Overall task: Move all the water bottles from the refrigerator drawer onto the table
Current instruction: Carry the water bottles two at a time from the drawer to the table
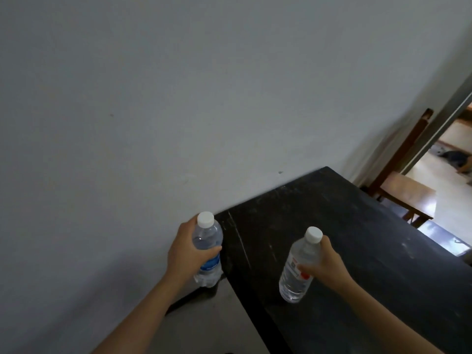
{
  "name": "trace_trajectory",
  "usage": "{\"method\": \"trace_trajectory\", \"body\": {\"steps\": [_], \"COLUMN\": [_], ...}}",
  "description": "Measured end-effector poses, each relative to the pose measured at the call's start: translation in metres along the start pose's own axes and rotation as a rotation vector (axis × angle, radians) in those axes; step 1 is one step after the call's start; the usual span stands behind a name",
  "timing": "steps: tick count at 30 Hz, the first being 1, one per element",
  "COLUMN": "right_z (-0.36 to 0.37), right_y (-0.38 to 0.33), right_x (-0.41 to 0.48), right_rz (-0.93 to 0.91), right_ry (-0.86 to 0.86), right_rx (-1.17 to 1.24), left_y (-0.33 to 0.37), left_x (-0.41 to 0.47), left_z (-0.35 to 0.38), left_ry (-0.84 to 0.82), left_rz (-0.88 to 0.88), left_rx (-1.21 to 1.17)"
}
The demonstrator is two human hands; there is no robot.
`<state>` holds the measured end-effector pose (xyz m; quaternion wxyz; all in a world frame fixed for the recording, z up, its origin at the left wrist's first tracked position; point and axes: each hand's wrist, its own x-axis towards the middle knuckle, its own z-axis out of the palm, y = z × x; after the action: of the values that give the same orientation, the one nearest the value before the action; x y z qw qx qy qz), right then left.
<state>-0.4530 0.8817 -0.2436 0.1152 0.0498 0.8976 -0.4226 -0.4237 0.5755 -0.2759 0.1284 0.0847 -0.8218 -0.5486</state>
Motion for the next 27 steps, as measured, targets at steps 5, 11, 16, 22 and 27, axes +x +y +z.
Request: {"method": "trace_trajectory", "body": {"steps": [5,11,16,22,27], "right_z": [-0.016,-0.025,-0.030,-0.041,-0.041], "right_y": [-0.006,-0.012,-0.016,-0.022,-0.020], "right_x": [0.051,0.091,0.112,0.138,0.156], "right_rz": [-0.033,0.000,0.041,0.041,0.078], "right_ry": [0.056,0.092,0.125,0.169,0.226], "right_rx": [-0.062,-0.065,-0.033,-0.005,-0.008], "left_y": [0.023,0.029,0.010,0.021,0.019], "left_x": [0.046,0.097,0.137,0.169,0.186], "left_z": [0.044,0.091,0.128,0.150,0.167], "left_ry": [0.113,0.079,-0.018,-0.032,-0.029], "left_rz": [0.037,0.010,0.007,0.018,0.006], "left_rx": [-0.030,-0.065,0.031,0.090,0.125]}}
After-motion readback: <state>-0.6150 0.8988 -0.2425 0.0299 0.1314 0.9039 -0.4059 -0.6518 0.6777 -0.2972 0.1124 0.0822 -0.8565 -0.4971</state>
